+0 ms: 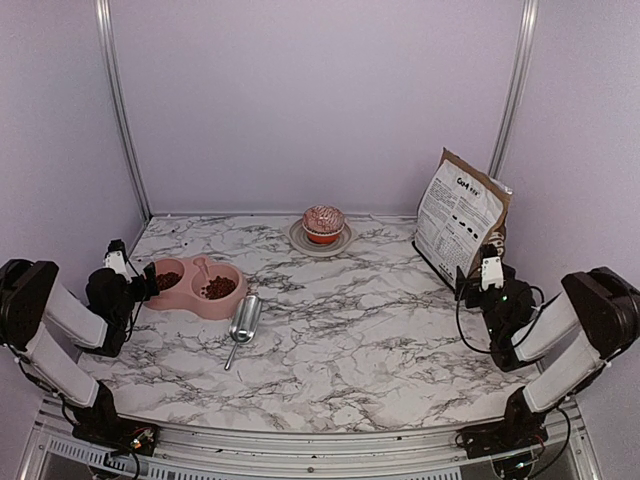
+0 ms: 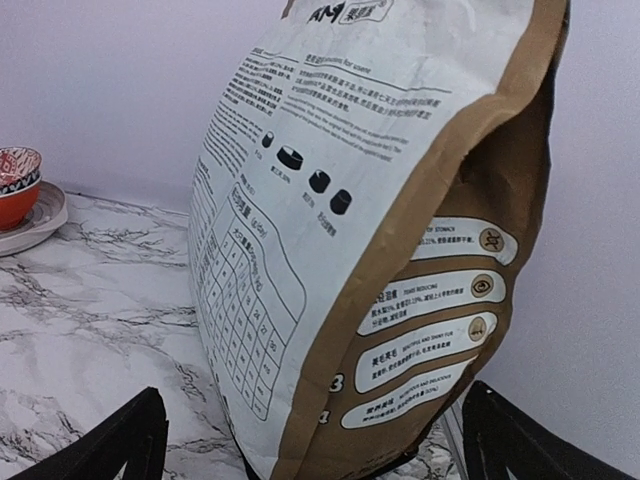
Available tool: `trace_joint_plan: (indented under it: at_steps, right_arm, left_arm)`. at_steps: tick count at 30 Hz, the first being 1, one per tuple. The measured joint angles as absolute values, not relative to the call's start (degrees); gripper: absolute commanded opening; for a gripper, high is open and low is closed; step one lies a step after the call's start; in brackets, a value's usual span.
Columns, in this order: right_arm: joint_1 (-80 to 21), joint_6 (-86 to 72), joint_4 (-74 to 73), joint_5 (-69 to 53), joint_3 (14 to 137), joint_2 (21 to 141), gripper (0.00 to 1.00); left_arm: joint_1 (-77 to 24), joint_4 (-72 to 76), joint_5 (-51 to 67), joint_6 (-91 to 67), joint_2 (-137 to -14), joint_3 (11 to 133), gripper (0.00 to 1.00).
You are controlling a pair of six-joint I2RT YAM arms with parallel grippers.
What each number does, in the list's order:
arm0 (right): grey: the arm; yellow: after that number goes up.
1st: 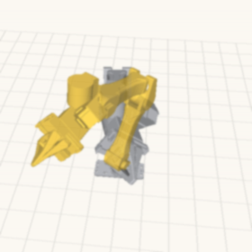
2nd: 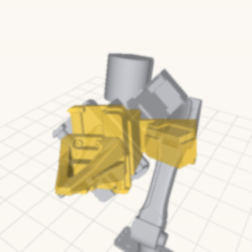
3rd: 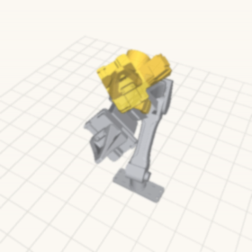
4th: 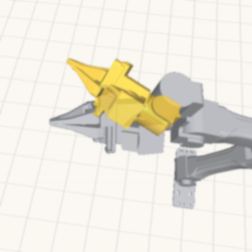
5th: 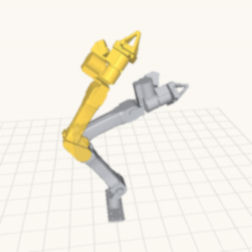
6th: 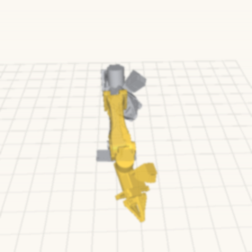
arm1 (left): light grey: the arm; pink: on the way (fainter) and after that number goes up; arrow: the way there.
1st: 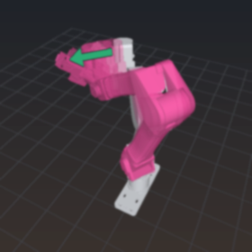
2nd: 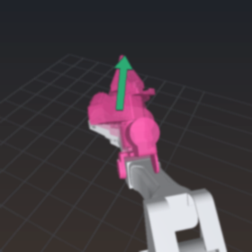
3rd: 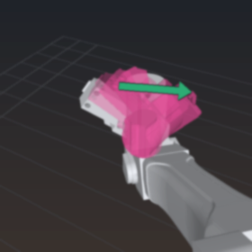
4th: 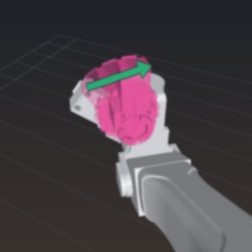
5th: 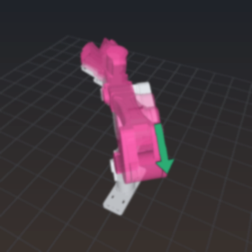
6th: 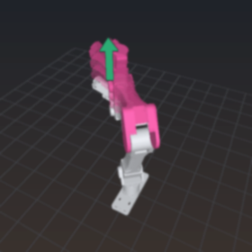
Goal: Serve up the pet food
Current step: Reset both arms
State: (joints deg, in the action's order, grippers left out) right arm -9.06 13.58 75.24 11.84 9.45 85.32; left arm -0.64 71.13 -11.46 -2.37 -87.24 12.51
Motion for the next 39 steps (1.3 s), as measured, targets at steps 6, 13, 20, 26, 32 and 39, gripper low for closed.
trace_joint_plan:
  at_steps: [6, 13, 20, 26, 32, 39]
  right_arm:
    - [-5.82, 11.49, 82.26, 9.61, 8.23, 90.63, 0.98]
    - [-3.20, 8.27, 79.40, 7.81, 11.27, 91.53, 1.00]
    - [-2.85, 6.61, 78.54, 8.51, 11.92, 91.53, 1.00]
    - [-2.85, 6.02, 78.39, 8.58, 11.92, 91.53, 1.00]
    - [-2.85, 5.98, 78.37, 8.69, 11.92, 91.53, 1.00]
    - [-2.85, 5.96, 78.37, 8.69, 11.92, 91.53, 1.00]
  left_arm:
    - [-0.64, 71.13, -11.46, -2.37, -87.24, 12.58, 0.99]
    - [-0.64, 71.11, -11.44, -2.35, -87.24, 12.73, 0.99]
    - [-0.64, 71.11, -11.38, -2.33, -87.24, 12.82, 0.99]
    - [-0.64, 71.09, -11.35, -2.31, -87.24, 13.08, 0.99]
    - [-0.64, 71.09, -11.38, -2.31, -87.24, 13.08, 0.99]
    - [-0.64, 71.09, -11.35, -2.31, -87.24, 13.08, 0.99]
